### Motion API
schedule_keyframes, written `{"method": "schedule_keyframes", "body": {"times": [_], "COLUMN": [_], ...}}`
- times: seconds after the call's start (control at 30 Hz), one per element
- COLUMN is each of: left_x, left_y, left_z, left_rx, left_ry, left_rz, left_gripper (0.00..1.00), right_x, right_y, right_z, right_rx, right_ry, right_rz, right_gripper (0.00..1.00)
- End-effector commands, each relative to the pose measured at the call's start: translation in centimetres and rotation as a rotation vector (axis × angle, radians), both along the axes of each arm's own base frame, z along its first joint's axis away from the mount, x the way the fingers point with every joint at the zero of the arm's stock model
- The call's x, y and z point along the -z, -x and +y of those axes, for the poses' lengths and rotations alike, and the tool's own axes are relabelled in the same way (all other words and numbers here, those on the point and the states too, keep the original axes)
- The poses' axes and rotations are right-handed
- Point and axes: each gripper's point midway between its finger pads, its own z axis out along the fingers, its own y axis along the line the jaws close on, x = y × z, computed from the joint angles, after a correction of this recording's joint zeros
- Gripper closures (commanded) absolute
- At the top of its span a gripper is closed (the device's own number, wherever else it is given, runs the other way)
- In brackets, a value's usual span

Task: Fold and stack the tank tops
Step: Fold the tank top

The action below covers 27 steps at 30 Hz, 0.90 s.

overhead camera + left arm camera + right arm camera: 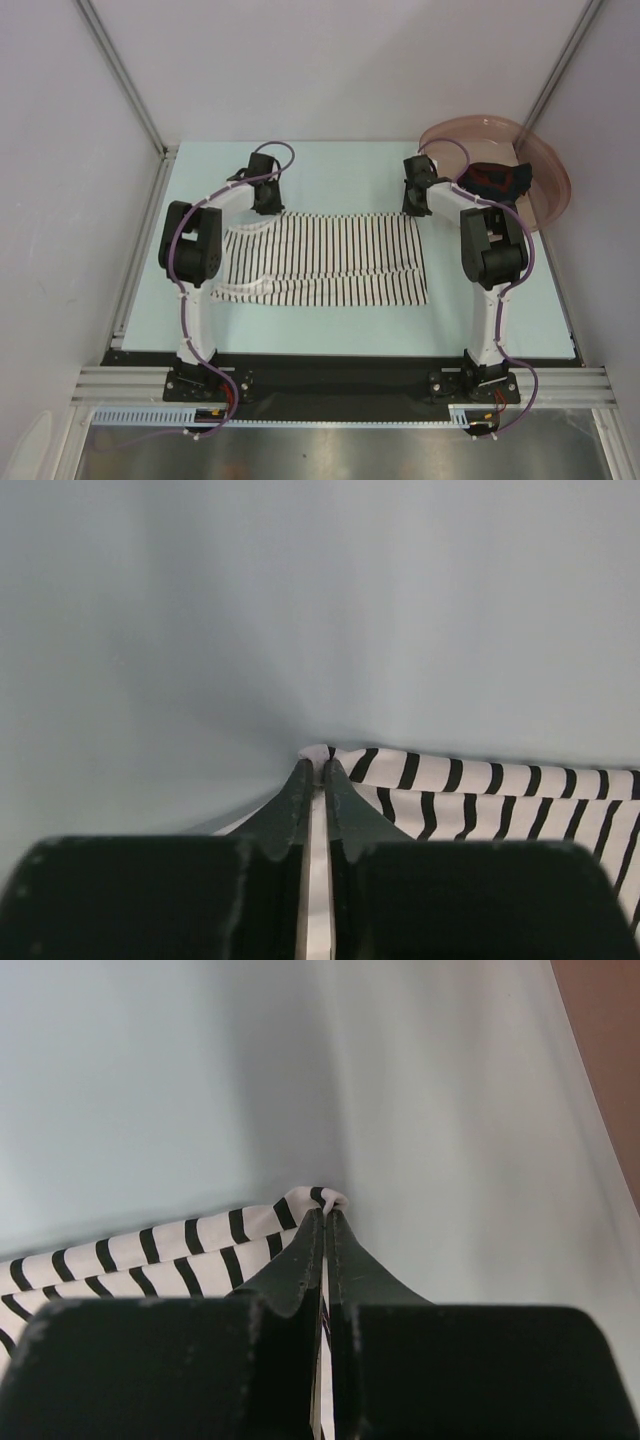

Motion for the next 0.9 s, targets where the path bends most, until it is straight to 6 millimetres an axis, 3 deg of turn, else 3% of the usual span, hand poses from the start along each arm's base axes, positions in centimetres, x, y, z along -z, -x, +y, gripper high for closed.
{"method": "schedule_keyframes", "body": {"times": [0.0,0.03,0.4,0.6,0.87], "left_x": [-2.2,-2.5,-6.7,-7.2,-7.0], "left_y": [-1.0,-1.0,-0.7,0.2,1.2], "left_z": [-0.8,-0.8,-0.4,-0.4,-0.2], "left_rx": [0.033,0.031,0.008,0.013,0.012], "left_ry": [0.011,0.010,0.027,0.042,0.046], "left_rz": [-0.054,-0.059,-0.169,-0.176,-0.169], "left_gripper": [0.93,1.00,1.00,1.00,1.00], "right_x": [-0.5,-0.6,-4.1,-6.4,-7.4], "right_y": [-0.5,-0.5,-0.2,0.5,0.8], "right_z": [0.9,1.0,1.1,0.9,0.1], "right_rx": [-0.024,-0.026,-0.025,-0.016,0.017], "right_ry": [-0.007,-0.005,-0.032,-0.052,-0.029], "right_rz": [-0.027,-0.026,-0.129,-0.208,-0.244], "right_gripper": [1.00,1.00,1.00,1.00,1.00]}}
